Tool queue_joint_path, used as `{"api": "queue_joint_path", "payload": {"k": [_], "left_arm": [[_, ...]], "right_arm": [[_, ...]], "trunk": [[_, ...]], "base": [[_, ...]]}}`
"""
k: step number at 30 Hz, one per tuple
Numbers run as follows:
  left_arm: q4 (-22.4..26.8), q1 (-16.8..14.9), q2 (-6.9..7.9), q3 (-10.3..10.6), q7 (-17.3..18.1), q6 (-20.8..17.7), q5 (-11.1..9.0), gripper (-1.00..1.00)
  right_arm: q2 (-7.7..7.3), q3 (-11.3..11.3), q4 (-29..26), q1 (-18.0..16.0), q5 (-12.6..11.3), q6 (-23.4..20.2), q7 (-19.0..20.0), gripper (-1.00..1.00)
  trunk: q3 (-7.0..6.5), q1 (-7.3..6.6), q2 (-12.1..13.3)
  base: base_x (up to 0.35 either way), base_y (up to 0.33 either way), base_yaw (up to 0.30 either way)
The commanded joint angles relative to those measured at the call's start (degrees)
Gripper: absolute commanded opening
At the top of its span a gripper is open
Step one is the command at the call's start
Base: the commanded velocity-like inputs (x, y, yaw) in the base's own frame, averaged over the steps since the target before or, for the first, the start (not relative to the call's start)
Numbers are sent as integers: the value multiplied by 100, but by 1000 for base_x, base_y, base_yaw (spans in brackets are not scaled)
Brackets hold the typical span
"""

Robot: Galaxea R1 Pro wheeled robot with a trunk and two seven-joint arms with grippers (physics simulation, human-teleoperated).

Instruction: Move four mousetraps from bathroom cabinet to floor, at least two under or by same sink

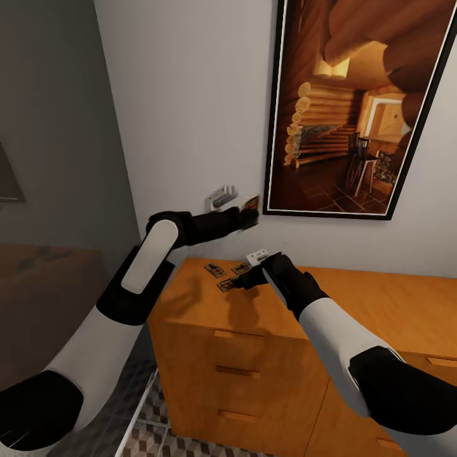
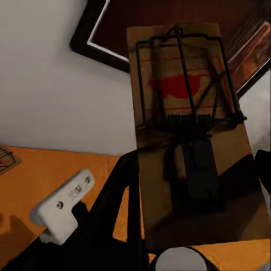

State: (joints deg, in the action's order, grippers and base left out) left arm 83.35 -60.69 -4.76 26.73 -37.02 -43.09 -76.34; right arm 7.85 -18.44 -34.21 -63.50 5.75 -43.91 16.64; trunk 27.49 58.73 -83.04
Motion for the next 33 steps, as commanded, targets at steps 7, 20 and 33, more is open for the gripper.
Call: {"api": "queue_joint_path", "payload": {"k": [7, 20, 33], "left_arm": [[-1, -45, 16, -607, 1849, -7, -1039, -100], [-3, -160, 0, -715, 3419, 2, -1146, -100], [-21, -151, 63, -695, 3865, 9, -1143, -100]], "right_arm": [[54, -18, -37, -6, 66, -24, 36, 100], [158, -5, -64, -39, 49, -22, -744, 100], [174, -10, -94, -32, 34, -46, -681, 100]], "trunk": [[7, 0, -4], [7, 0, -4], [7, 0, -4]], "base": [[0, 0, 0], [70, 0, 0], [231, 0, 0]]}}
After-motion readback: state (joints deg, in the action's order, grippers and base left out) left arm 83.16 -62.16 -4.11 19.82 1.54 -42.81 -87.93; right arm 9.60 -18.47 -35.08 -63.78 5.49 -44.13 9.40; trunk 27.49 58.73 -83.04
